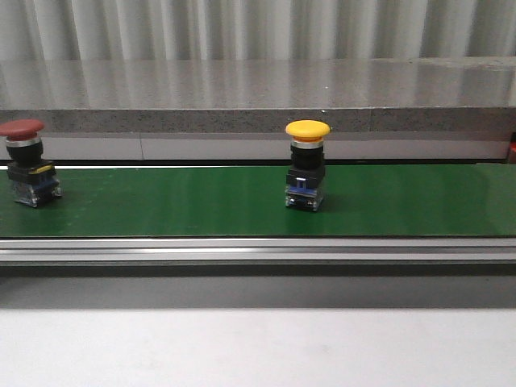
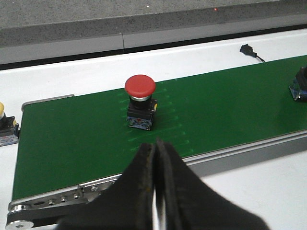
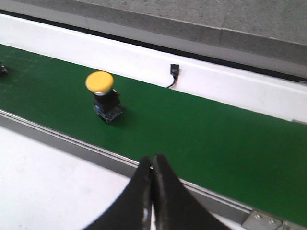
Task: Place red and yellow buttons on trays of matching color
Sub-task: 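Lower the right gripper onto the yellow button at conveyor end, grasp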
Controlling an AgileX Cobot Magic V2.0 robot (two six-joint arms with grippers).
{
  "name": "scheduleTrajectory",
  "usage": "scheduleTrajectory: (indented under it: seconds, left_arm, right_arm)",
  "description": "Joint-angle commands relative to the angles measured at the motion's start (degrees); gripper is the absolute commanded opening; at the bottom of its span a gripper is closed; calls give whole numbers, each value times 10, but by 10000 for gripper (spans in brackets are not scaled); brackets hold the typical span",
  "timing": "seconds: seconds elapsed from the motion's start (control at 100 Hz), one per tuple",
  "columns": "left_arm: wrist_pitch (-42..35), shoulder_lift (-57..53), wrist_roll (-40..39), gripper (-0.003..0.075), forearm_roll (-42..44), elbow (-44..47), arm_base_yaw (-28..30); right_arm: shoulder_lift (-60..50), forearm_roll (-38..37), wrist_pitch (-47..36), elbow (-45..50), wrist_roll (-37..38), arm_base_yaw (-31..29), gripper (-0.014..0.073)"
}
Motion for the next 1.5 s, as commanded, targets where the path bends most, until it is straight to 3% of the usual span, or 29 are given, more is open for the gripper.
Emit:
scheduleTrajectory:
  seconds: [0.0, 0.12, 0.19, 0.26, 0.43, 0.52, 0.99, 1.19, 1.26, 1.43, 1.49]
  left_arm:
    - [-40, 1, -1, -20, -11, -15, -5]
    - [-41, 1, -1, -20, -11, -15, -5]
    - [-41, 1, -1, -20, -11, -15, -5]
    - [-41, 1, -1, -20, -11, -15, -5]
    - [-41, 1, -1, -20, -11, -15, -5]
    - [-41, 1, -1, -20, -11, -15, -5]
    - [-41, 1, -1, -20, -11, -15, -5]
    - [-41, 1, -1, -20, -11, -15, -5]
    - [-41, 1, -1, -20, -11, -15, -5]
    - [-41, 1, -1, -20, -11, -15, -5]
    - [-41, 1, -1, -20, -11, -15, -5]
  right_arm:
    - [63, 8, -29, -64, 1, 15, -66]
    - [149, 8, 1, -131, 1, 17, -63]
    - [199, 9, 31, -172, 1, 18, -18]
    - [248, 11, 57, -211, 1, 20, 100]
    - [347, 13, 107, -285, 1, 20, 491]
    - [392, 13, 130, -315, 1, 20, 563]
    - [593, 28, 263, -431, 1, 20, 562]
    - [657, 25, 234, -453, 1, 18, 549]
    - [671, 22, 227, -453, 1, 18, 483]
    - [680, 18, 226, -453, 1, 18, 162]
    - [677, 18, 224, -453, 1, 18, 111]
